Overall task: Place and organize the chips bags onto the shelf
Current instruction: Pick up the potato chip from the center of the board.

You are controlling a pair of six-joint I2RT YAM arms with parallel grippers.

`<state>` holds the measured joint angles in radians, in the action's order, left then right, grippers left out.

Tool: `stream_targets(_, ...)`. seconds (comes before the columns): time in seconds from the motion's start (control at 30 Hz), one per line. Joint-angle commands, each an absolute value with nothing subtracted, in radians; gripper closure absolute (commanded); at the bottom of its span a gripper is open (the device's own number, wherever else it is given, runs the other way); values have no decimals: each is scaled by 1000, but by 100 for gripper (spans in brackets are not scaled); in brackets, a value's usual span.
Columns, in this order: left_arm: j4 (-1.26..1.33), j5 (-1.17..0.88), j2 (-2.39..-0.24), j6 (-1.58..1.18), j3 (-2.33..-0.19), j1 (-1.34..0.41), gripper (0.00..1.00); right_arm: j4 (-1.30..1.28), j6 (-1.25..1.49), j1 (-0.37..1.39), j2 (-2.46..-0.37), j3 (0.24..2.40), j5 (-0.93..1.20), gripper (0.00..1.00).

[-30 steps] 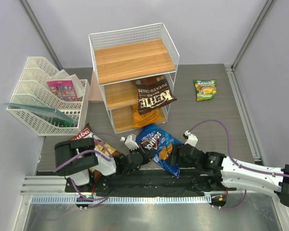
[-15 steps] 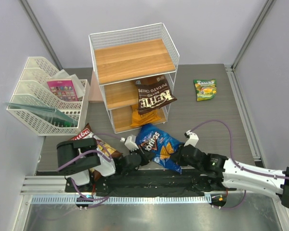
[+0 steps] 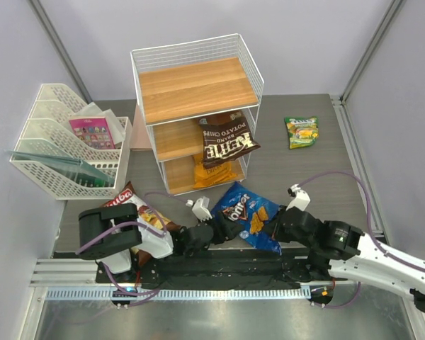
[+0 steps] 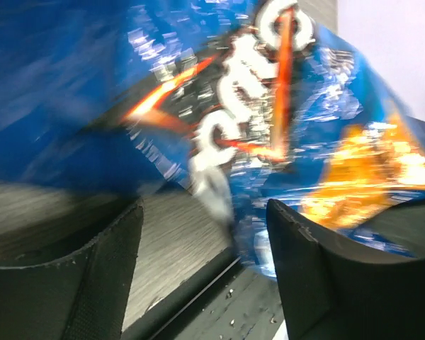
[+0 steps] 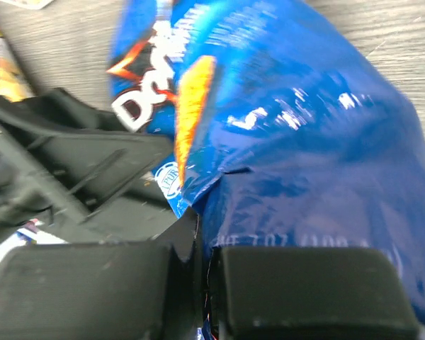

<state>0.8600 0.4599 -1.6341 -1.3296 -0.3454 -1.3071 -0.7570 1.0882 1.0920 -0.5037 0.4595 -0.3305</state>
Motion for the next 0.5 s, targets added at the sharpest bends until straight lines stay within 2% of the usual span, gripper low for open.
stream_targets(0.0,603,508,-1589,-1299,-348,-1310,28,-943,1069,1094,-586,653,-312,99)
stream_targets(0.27,430,560,-1523,-1345,-342,-1310,23,-937,1019,1094,-626,790,-318,99)
stream_targets(0.47,414,589,-1491,-1394,-296,-1310,21,-933,974,1094,-670,863,-345,99)
